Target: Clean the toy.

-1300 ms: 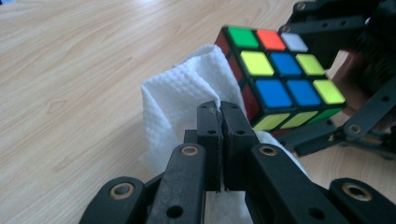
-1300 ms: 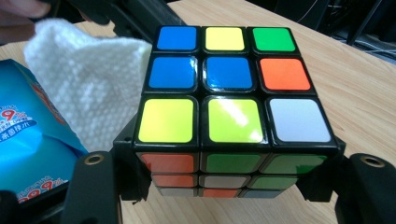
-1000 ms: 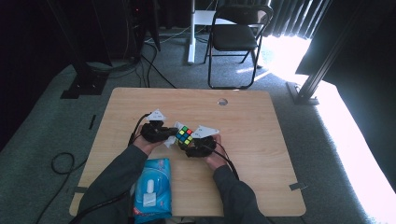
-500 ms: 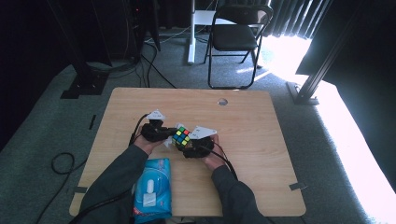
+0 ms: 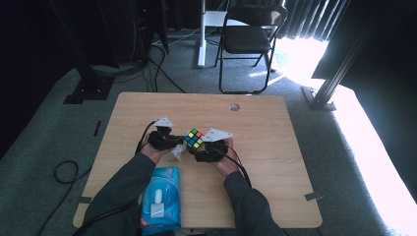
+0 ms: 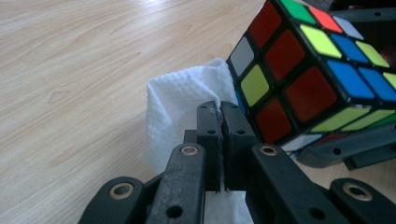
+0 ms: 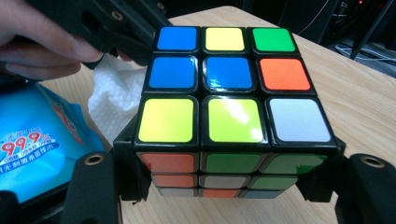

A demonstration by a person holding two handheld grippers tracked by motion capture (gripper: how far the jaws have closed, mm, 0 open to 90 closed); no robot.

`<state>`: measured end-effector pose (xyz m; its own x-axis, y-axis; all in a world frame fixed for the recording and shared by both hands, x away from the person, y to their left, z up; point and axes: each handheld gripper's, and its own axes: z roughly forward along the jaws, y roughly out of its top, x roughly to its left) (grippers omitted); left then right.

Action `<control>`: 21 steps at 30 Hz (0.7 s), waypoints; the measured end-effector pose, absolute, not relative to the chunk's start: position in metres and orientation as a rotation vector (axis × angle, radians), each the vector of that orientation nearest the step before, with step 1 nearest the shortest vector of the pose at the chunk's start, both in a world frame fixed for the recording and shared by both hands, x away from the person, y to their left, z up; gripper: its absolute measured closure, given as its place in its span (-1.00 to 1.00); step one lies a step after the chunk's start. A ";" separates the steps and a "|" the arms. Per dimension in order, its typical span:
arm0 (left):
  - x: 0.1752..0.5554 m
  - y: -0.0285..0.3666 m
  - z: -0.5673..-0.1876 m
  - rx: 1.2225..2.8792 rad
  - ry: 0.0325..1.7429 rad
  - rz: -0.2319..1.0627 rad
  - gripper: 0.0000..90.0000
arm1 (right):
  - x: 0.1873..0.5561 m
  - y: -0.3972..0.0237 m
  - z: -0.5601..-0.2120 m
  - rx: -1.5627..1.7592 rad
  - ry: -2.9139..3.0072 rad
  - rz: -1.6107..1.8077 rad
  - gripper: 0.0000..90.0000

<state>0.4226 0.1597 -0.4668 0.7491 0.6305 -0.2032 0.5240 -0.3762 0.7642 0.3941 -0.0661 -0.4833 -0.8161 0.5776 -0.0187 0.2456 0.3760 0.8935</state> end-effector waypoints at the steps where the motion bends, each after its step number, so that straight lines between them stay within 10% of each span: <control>1: 0.423 0.160 -0.467 2.058 0.868 0.152 0.94 | 0.394 -0.066 -0.483 0.721 2.312 1.415 -0.25; 21: 0.412 0.160 -0.467 2.093 0.771 0.164 0.94 | 0.402 -0.076 -0.473 0.817 2.231 1.435 -0.25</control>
<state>0.4117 0.1599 -0.4672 0.7991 0.5795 -0.1600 0.4639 -0.4251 0.7772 0.4023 -0.0759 -0.4731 -0.7661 0.6427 0.0065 0.2725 0.3157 0.9089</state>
